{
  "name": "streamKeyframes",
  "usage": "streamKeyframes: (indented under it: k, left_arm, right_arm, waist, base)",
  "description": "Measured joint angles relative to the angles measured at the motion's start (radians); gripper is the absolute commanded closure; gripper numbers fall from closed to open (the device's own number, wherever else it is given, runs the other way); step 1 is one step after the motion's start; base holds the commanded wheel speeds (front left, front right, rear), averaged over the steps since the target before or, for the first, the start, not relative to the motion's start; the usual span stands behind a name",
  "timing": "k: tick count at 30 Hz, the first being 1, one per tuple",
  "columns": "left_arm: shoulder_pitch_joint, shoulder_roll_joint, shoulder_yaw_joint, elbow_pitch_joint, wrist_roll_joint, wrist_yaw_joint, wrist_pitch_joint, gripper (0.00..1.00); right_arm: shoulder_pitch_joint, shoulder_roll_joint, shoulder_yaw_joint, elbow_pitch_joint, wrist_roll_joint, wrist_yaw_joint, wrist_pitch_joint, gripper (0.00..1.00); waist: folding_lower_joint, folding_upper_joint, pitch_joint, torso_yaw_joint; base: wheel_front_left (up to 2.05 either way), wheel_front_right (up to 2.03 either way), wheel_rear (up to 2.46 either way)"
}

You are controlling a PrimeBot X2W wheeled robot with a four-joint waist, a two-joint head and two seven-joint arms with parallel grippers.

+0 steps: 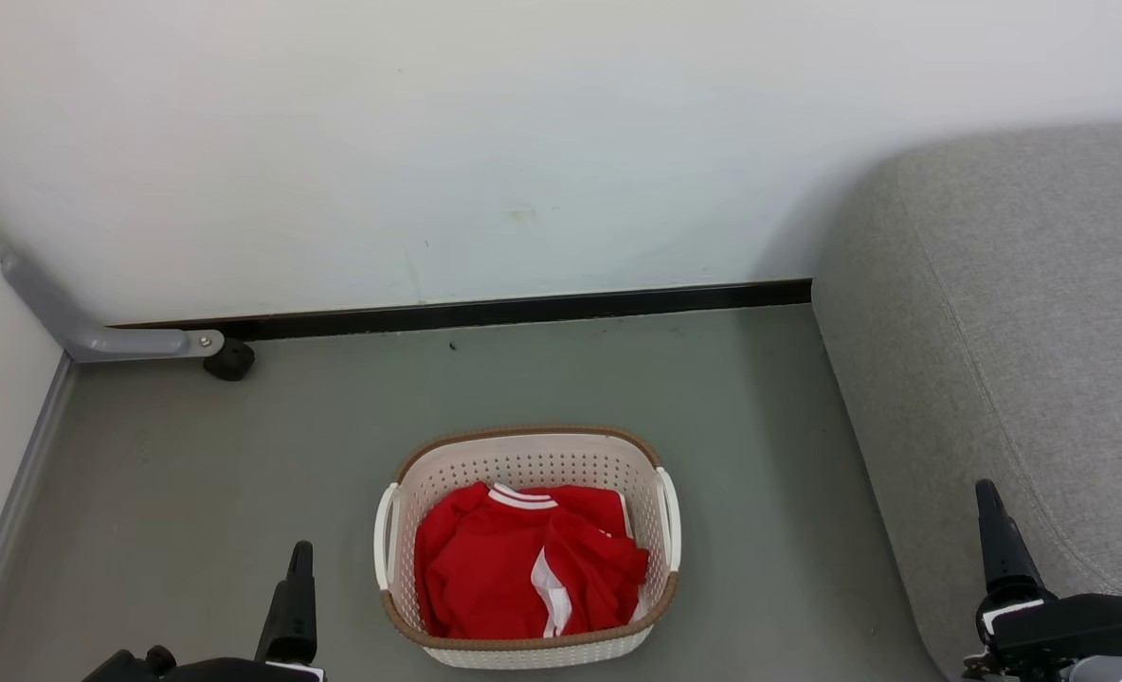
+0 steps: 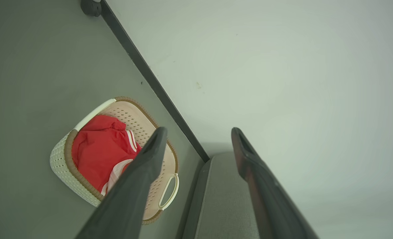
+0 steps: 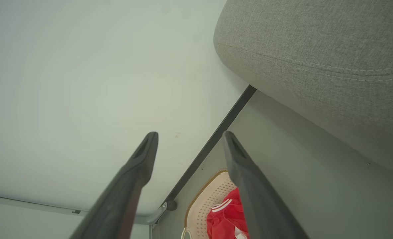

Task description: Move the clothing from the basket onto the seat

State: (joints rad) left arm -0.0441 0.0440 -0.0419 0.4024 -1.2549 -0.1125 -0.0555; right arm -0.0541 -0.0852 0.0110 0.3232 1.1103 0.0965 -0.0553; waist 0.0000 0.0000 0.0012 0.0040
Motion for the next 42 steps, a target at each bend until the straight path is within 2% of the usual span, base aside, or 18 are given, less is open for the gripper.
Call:
streamKeyframes:
  k: [12, 24, 42]
  left_arm:
    - [-0.014, 0.018, -0.034, 0.001, 0.210, 0.024, -0.036, 0.00]
    - [-0.017, 0.044, -0.083, 0.007, 0.451, 0.025, -0.084, 0.00]
    - [-0.031, 0.053, -0.093, -0.001, 0.735, 0.026, -0.149, 0.00]
  right_arm:
    - [-0.019, -0.033, 0.050, 0.001, -0.181, -0.002, -0.038, 0.00]
    - [-0.039, -0.063, 0.088, 0.031, -0.372, -0.009, -0.083, 0.00]
    - [-0.060, -0.093, 0.130, 0.079, -0.625, -0.014, -0.148, 0.00]
  waist:
    - [0.0000, 0.0000, 0.002, 0.001]
    - [0.0000, 0.0000, 0.002, 0.001]
    - [0.0000, 0.0000, -0.008, 0.003]
  base:
    - [0.00, 0.00, 0.00]
    - [0.00, 0.00, 0.00]
    - [0.00, 0.00, 0.00]
